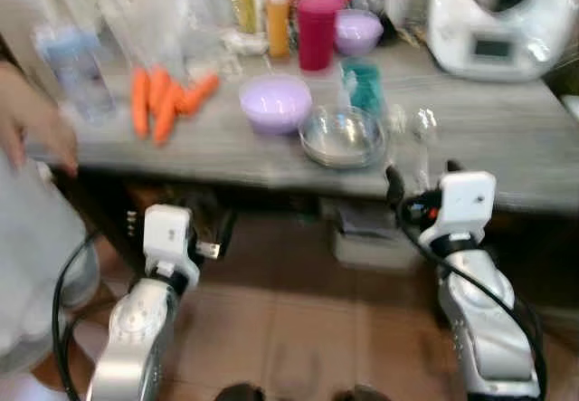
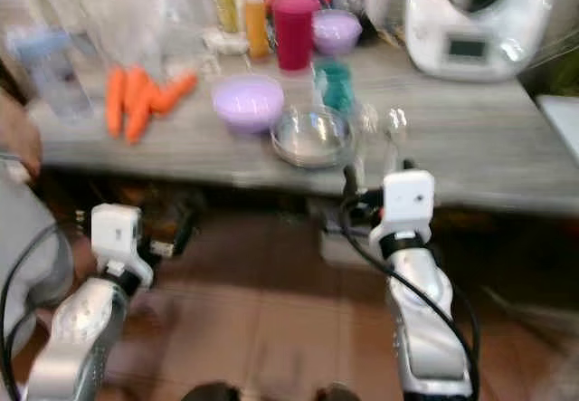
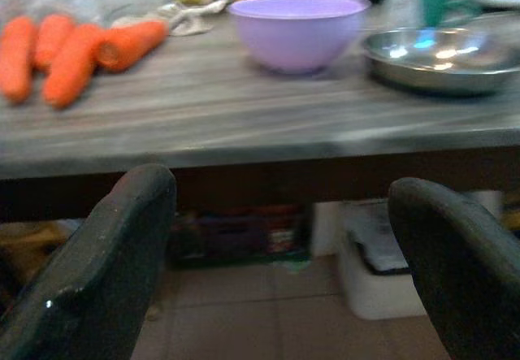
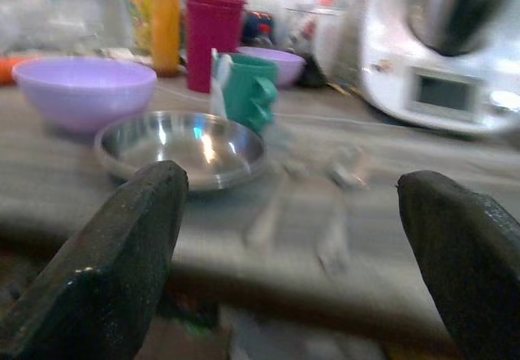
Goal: Setting the table
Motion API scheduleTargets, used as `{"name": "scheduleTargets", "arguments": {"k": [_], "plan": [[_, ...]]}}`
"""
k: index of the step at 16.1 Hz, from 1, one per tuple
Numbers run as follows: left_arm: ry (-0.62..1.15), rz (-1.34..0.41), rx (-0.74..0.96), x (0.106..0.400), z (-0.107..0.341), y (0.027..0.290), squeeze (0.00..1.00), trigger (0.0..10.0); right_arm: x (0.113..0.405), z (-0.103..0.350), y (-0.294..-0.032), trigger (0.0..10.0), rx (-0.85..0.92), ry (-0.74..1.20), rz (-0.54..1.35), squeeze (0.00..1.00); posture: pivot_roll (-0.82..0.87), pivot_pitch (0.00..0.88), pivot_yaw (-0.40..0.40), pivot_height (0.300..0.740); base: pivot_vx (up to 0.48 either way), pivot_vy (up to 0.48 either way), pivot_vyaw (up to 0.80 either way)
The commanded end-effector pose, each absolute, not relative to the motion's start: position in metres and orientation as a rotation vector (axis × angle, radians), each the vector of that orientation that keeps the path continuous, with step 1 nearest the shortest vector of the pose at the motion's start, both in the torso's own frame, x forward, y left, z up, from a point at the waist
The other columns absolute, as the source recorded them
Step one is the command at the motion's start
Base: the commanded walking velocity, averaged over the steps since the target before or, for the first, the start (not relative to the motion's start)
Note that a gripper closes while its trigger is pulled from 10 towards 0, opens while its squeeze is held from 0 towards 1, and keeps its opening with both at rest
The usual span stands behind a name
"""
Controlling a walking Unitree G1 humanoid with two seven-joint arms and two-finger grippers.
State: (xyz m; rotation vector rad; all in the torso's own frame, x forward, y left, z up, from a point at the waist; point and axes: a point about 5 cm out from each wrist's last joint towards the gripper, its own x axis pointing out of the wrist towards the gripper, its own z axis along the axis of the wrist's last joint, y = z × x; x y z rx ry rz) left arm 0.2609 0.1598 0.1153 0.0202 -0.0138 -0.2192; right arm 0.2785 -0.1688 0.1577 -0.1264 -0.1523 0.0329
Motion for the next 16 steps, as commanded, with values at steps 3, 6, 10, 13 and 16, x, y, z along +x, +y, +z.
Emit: {"name": "scheduleTargets", "arguments": {"k": [3, 6, 10, 13, 16], "plan": [[-0.013, -0.232, 0.035, 0.2597, 0.1154, 0.1608, 0.0, 10.0, 0.2796, 0.1635, -0.171, 10.0, -0.125, -0.177, 0.024, 0.0, -0.17, 0.065, 0.034, 0.74, -0.454, 0.0, 0.0], [-0.003, -0.255, 0.015, 0.2587, 0.1131, 0.1607, 0.0, 10.0, 0.2797, 0.1619, -0.1698, 10.0, -0.124, -0.173, 0.026, 0.0, -0.17, 0.064, 0.036, 0.74, -0.091, 0.0, 0.0], [0.009, -0.257, -0.005, 0.258, 0.1106, 0.1599, 0.0, 10.0, 0.2798, 0.1602, -0.169, 10.0, -0.124, -0.168, 0.029, 0.0, -0.17, 0.063, 0.036, 0.74, 0.0, 0.0, 0.0], [0.004, -0.264, 0.001, 0.2587, 0.1124, 0.1579, 0.0, 10.0, 0.2801, 0.1595, -0.169, 10.0, -0.125, -0.167, 0.029, 0.0, -0.17, 0.061, 0.041, 0.74, 0.0, 0.0, 0.0], [0.001, -0.271, -0.015, 0.26, 0.1134, 0.157, 0.0, 10.0, 0.2807, 0.1593, -0.1676, 10.0, -0.122, -0.17, 0.031, 0.0, -0.17, 0.062, 0.042, 0.74, 0.0, 0.0, 0.0]]}}
